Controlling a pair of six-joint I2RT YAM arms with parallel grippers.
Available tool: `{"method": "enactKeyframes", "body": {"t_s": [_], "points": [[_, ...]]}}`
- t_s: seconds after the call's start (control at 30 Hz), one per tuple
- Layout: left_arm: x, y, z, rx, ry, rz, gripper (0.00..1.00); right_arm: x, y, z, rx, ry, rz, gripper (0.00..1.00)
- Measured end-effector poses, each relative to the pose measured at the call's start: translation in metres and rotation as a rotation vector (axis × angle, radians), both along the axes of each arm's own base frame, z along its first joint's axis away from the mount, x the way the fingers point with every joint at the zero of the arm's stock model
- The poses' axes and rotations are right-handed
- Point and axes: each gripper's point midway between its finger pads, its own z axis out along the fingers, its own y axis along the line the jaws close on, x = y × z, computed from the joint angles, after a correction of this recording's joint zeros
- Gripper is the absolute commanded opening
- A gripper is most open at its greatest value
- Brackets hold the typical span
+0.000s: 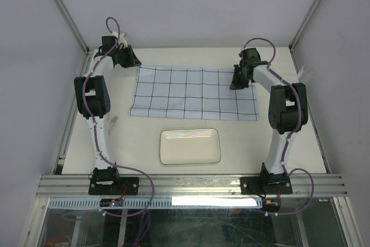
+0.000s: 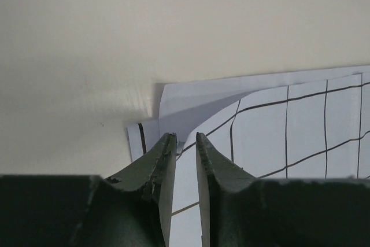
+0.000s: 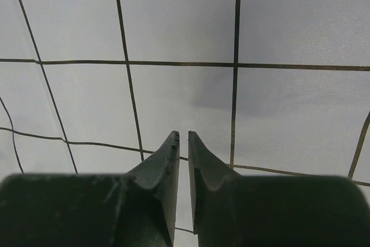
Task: Set the dinner table for one person
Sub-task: Flatten out the napkin at the center of the board.
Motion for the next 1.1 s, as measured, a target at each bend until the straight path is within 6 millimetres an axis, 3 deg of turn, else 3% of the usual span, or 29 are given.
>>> {"method": "enactKeyframes", "body": {"t_s": [0.23, 0.5, 0.73, 0.97, 1.1], "points": [[0.031, 0.000, 0.028, -0.014, -0.113, 0.006, 0.38, 0.001, -0.001, 0.001, -0.011, -0.001, 0.006, 0.14], [0.031, -0.002, -0.004, -0.021, -0.066, 0.008, 0.38, 0.006, 0.000, 0.007, -0.008, -0.015, 0.006, 0.14], [0.030, -0.005, -0.008, -0.019, -0.062, 0.001, 0.38, 0.004, -0.001, -0.004, -0.012, 0.011, 0.007, 0.14], [0.029, -0.005, -0.030, -0.019, -0.030, 0.000, 0.37, 0.004, -0.001, -0.005, -0.014, 0.013, 0.008, 0.14], [0.030, -0.006, -0.031, -0.023, -0.041, -0.008, 0.35, 0.004, -0.001, -0.005, -0.015, 0.014, 0.009, 0.14]]}}
